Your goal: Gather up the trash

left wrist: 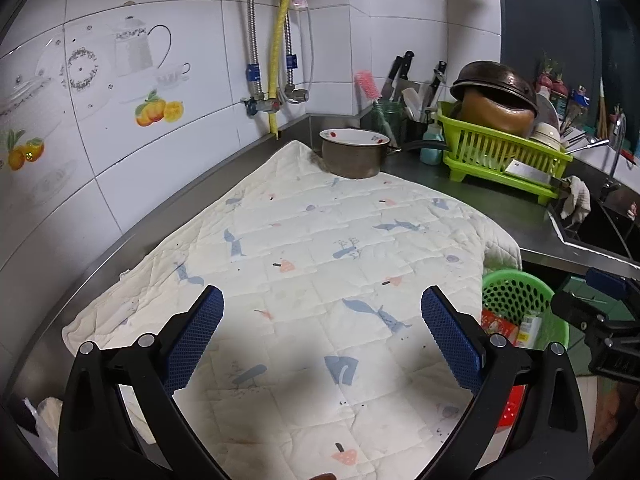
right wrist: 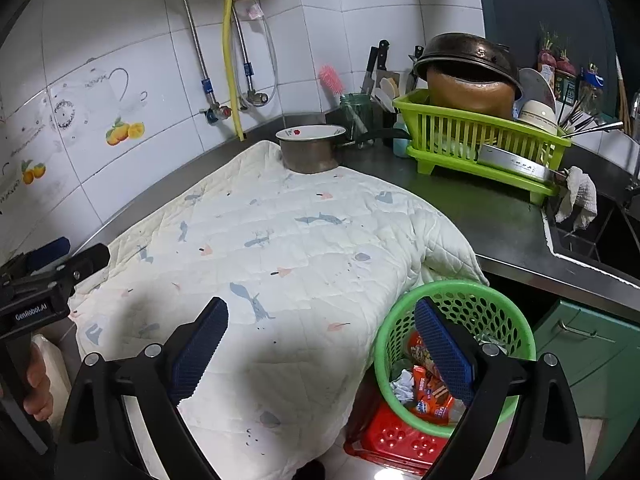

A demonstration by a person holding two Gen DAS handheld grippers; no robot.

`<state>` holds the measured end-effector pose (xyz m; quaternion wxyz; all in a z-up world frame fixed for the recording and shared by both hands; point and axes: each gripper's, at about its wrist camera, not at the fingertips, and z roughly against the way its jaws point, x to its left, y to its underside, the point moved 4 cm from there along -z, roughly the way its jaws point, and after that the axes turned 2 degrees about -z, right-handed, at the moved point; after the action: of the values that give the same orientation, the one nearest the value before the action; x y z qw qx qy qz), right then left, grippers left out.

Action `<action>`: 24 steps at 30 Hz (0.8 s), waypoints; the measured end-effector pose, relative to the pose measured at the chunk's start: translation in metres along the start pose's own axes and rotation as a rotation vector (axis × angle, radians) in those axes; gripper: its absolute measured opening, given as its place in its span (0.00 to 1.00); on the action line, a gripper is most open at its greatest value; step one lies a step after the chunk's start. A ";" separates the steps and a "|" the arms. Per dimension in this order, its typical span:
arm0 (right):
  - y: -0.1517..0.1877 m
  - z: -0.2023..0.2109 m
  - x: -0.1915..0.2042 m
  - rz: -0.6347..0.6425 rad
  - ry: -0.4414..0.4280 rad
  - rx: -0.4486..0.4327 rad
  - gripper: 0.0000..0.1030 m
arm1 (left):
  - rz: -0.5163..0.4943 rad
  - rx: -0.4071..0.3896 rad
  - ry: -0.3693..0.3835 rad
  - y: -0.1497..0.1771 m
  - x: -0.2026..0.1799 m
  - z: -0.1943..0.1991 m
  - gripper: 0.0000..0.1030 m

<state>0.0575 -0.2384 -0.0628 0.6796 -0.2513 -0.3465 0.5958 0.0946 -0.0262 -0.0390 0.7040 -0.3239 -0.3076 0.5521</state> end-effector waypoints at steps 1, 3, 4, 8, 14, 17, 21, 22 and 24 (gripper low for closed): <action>0.000 0.001 0.002 0.003 0.000 -0.002 0.88 | -0.001 -0.001 -0.004 0.000 0.001 0.001 0.95; -0.001 0.004 0.004 0.007 -0.002 -0.007 0.89 | 0.001 -0.004 -0.007 0.001 0.003 0.002 0.95; -0.002 0.005 0.005 0.008 -0.005 -0.009 0.89 | 0.006 -0.009 -0.010 0.000 0.004 0.004 0.95; -0.004 0.014 0.011 0.016 -0.011 -0.028 0.89 | 0.019 -0.030 -0.014 0.000 0.008 0.009 0.95; -0.008 0.024 0.020 0.032 -0.018 -0.055 0.89 | 0.042 -0.057 -0.014 0.004 0.014 0.018 0.95; -0.009 0.029 0.025 0.044 -0.019 -0.066 0.89 | 0.049 -0.071 -0.017 0.004 0.016 0.023 0.95; -0.009 0.034 0.029 0.050 -0.024 -0.077 0.90 | 0.052 -0.081 -0.023 0.007 0.019 0.027 0.95; -0.009 0.036 0.030 0.052 -0.021 -0.085 0.90 | 0.054 -0.083 -0.026 0.007 0.019 0.028 0.95; -0.008 0.039 0.031 0.056 -0.016 -0.095 0.90 | 0.062 -0.093 -0.030 0.007 0.022 0.032 0.95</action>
<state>0.0336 -0.2124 -0.0267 0.6472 -0.2881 -0.3726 0.5994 0.0694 0.0000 -0.0241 0.6659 -0.3574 -0.3333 0.5637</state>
